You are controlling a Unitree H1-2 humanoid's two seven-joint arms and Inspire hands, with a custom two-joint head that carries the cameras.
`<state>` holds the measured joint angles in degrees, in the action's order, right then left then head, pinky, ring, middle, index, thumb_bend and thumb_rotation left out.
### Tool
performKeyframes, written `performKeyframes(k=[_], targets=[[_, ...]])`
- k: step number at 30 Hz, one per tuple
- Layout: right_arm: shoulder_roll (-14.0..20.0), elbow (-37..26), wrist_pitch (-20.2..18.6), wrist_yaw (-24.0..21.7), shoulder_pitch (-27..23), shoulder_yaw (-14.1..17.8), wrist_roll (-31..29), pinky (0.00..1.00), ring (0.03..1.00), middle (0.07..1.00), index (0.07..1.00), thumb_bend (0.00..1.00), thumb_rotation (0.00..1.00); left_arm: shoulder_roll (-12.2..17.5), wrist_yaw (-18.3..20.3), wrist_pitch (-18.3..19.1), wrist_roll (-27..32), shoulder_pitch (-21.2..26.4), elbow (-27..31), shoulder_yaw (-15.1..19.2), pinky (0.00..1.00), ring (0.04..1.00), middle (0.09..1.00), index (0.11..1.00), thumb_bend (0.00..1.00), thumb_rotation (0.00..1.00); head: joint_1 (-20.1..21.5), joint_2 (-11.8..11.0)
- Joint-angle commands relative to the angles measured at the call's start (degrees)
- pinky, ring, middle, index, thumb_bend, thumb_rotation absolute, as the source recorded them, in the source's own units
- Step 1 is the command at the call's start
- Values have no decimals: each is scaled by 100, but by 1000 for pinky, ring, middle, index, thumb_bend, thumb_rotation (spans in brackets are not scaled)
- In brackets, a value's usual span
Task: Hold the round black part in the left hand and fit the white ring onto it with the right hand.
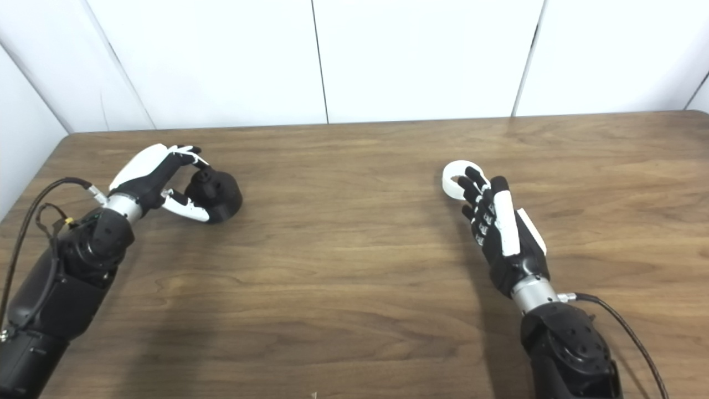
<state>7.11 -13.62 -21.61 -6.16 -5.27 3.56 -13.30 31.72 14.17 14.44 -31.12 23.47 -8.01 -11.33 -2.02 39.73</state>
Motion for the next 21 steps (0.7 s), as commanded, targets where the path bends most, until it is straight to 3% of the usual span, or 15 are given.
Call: performKeyframes(k=[1, 21], targets=[[13, -193, 108, -50, -206, 13, -50, 1000, 1000, 947, 967, 681, 1000, 109, -42, -162, -28, 36, 188, 29, 980, 1000, 929, 616, 839, 81, -3, 21], [-45, -283, -38, -44, -180, -32, -83, 1000, 1000, 942, 969, 666, 1000, -109, 426, -22, -119, -473, 1472, -185, 970, 1000, 942, 631, 845, 112, 62, 105]])
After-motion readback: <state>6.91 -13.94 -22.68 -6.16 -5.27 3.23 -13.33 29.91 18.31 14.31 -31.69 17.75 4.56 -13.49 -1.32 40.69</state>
